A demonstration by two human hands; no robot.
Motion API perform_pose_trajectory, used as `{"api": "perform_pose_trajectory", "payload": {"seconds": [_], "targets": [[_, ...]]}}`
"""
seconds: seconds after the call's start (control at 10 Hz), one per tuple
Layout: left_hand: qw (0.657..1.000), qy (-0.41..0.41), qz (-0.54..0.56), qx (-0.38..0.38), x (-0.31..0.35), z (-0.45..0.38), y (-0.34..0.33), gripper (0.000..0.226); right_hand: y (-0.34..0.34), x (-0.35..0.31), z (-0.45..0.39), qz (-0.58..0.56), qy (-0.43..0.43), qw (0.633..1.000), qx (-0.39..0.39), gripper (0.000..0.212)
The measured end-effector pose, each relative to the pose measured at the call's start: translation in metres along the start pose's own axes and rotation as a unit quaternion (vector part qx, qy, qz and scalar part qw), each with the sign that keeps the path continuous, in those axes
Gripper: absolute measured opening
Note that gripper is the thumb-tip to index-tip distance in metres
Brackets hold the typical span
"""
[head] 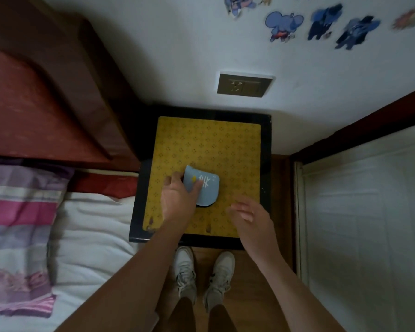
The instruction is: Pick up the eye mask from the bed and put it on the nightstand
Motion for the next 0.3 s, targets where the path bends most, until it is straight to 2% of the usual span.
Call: {"api": "perform_pose_trajectory", "payload": {"seconds": [0.3], "targets": [[0.999,-0.032,-0.019,0.002,-0.014,0.007,0.015,0.053,-0.021,0.018,-0.012,0.191,0.105,0.976,0.026,0.047]]}}
Point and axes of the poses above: each hand's wrist, its own z-axis away from the middle knuckle, its own y-axis out of the back of the hand, x = y × z, the point moved 4 cm from there along -z, towards the middle knuckle, and after that the axes turned 8 degrees about x, right-handed, at the moved point
